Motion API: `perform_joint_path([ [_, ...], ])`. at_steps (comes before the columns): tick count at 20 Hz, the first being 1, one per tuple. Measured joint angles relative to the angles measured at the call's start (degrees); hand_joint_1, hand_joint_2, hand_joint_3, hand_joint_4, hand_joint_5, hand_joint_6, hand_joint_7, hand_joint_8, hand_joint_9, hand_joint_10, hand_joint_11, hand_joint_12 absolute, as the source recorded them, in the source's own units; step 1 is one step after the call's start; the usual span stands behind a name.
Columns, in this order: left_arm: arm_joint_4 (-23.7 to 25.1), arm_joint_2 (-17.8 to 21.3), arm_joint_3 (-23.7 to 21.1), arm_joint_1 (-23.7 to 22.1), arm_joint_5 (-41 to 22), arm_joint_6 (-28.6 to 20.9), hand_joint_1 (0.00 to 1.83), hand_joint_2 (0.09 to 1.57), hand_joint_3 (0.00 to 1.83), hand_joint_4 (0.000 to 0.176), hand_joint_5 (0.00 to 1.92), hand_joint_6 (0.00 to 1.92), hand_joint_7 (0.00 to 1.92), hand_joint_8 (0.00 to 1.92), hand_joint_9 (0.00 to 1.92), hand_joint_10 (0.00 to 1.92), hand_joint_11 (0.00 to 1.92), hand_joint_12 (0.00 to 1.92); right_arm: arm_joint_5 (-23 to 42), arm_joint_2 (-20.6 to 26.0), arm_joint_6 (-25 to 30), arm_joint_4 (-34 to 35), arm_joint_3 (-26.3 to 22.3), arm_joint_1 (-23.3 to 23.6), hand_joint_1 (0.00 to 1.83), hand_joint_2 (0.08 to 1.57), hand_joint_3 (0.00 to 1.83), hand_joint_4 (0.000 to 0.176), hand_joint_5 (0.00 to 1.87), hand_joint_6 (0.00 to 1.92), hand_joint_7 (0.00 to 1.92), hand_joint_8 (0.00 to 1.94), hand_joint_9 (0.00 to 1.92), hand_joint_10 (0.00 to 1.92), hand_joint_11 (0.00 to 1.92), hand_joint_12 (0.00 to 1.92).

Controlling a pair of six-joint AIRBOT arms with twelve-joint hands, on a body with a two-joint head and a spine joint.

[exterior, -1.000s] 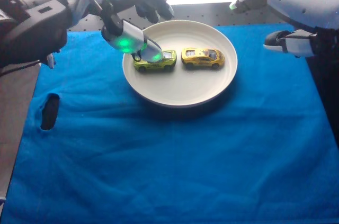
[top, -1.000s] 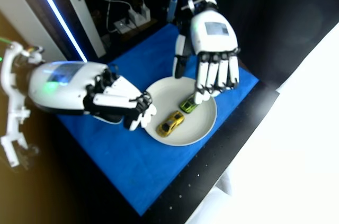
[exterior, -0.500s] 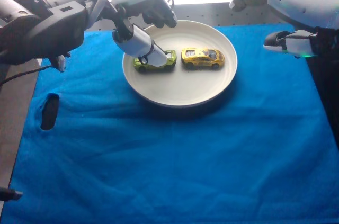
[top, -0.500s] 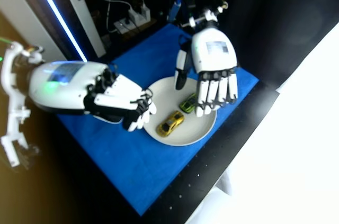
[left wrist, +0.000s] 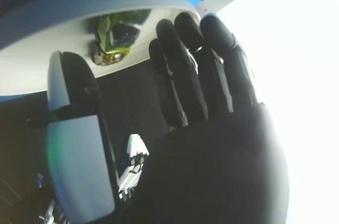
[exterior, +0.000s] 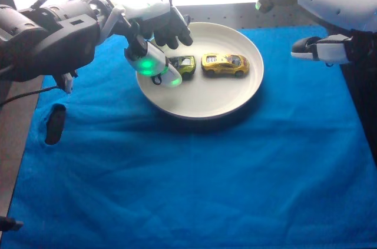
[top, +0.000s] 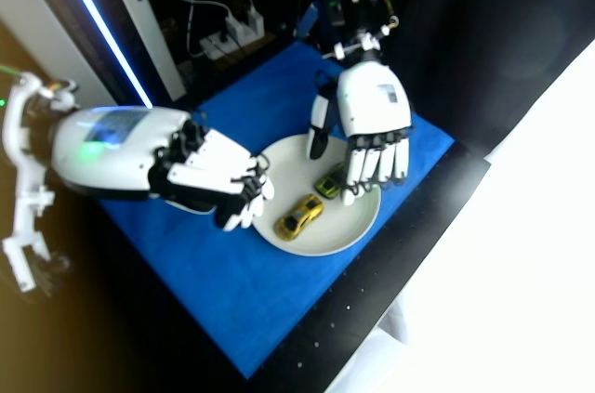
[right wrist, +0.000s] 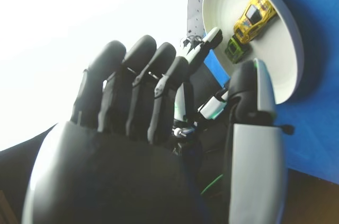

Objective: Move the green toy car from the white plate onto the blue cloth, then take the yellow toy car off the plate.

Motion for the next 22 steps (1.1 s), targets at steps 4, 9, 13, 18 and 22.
perform_joint_path([
  [4, -2.2, -0.6, 0.5, 0.1, 0.6, 2.6, 1.0, 0.93, 0.0, 0.0, 0.76, 0.01, 0.85, 0.12, 0.58, 1.01, 0.38, 1.65, 0.0, 0.0, 0.0, -0.2, 0.0, 0.0, 1.09, 0.94, 0.0, 0.0, 0.61, 0.56, 0.56, 0.82, 0.4, 1.25, 0.11, 1.91],
  [9, -3.8, -1.1, 1.3, 0.7, 0.9, 3.4, 1.03, 0.95, 0.0, 0.0, 0.77, 0.0, 0.72, 0.53, 0.58, 1.11, 0.43, 1.66, 0.0, 0.0, 0.0, -0.2, 0.0, 0.0, 1.02, 0.95, 0.0, 0.0, 0.62, 0.47, 0.58, 0.7, 0.33, 1.16, 0.0, 1.89],
  [13, -3.9, -1.4, 1.8, 1.0, 1.0, 3.4, 1.03, 0.98, 0.0, 0.0, 0.79, 0.0, 0.64, 0.92, 0.59, 1.27, 0.49, 1.72, 0.0, 0.0, 0.0, -0.1, -0.1, 0.0, 1.06, 0.95, 0.0, 0.0, 0.63, 0.45, 0.58, 0.8, 0.45, 1.24, 0.26, 1.84],
  [18, -4.5, -1.4, 1.8, 1.0, 0.8, 3.4, 1.08, 0.98, 0.0, 0.0, 0.89, 0.04, 0.76, 0.77, 0.7, 1.16, 0.55, 1.66, 0.0, 0.0, 0.0, -0.2, -0.1, 0.0, 1.08, 0.95, 0.0, 0.0, 0.64, 0.47, 0.58, 0.86, 0.47, 1.28, 0.34, 1.84],
  [22, -4.7, -1.7, 1.9, 1.0, 0.9, 3.4, 1.23, 1.18, 0.0, 0.0, 0.76, 1.05, 0.9, 1.35, 0.94, 1.55, 0.88, 1.9, 0.0, 0.0, 0.0, -0.2, -0.1, 0.0, 1.06, 0.96, 0.0, 0.0, 0.65, 0.48, 0.57, 0.96, 0.46, 1.34, 0.28, 1.88],
])
